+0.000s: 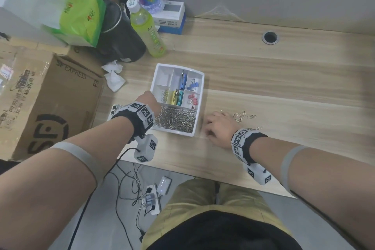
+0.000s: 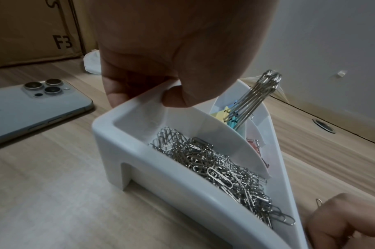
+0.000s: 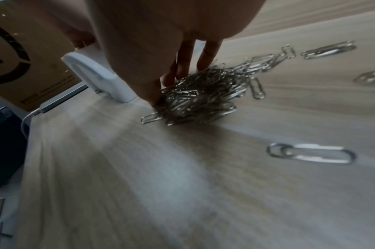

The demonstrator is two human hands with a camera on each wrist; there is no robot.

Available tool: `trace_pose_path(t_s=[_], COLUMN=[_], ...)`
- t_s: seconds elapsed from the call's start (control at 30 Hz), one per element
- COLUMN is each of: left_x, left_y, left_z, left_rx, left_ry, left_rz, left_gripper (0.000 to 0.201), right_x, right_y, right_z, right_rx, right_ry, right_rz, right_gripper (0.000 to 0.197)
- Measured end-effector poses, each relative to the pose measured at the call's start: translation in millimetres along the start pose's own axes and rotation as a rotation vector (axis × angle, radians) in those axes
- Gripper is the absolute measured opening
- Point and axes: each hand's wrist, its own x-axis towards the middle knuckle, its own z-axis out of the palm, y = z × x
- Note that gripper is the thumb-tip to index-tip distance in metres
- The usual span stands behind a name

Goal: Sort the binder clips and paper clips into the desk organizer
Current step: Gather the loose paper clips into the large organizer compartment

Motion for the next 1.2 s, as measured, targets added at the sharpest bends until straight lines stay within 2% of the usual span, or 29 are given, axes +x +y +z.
trace_pose_path(t_s=[0.1,0.23,0.27,0.37,0.43,0.53,0.63,0.87,1.07,1.2], left_x=[-1,0,0,0,0,0,-1,-3,-5,-6], left_y=[1,3,4,6,7,9,10,16,19,21], left_z=[-1,-3,-4,-6,-6,-5,-3,1,4,5], left_rx=[0.019,0.040,0.047,0.061,0.062,0.059,0.060,0.045,0.036,0.022], left_ry=[0.000,-0.004,-0.005,-0.010,-0.014,-0.015,-0.007,0.002,0.013,0.009], left_rz=[-0.002,-0.007,-0.009,-0.022,-0.023,-0.022,-0.013,0.024,0.031,0.032], left_gripper=[0.006,0.026,0.027,0.028,0.028,0.027,0.026,0.029,0.028,0.026], right_x=[-4,-18,-23,-33,-40,-49,-50,-39,-34,-33], right_y=[13,28,31,45,49,49,47,37,39,40], right_z=[-9,-31,-37,-51,-55,-49,-37,-20,-21,-19], right_rx=[-0.028,-0.065,-0.061,-0.108,-0.122,-0.093,-0.041,0.079,0.111,0.150], right_ry=[-0.050,-0.034,-0.014,-0.043,-0.088,-0.114,-0.091,-0.023,-0.035,-0.036], right_rz=[0.051,0.095,0.116,0.258,0.354,0.410,0.392,0.336,0.284,0.268], right_gripper=[0.012,0.007,0.015,0.079,0.104,0.113,0.117,0.086,0.044,0.025])
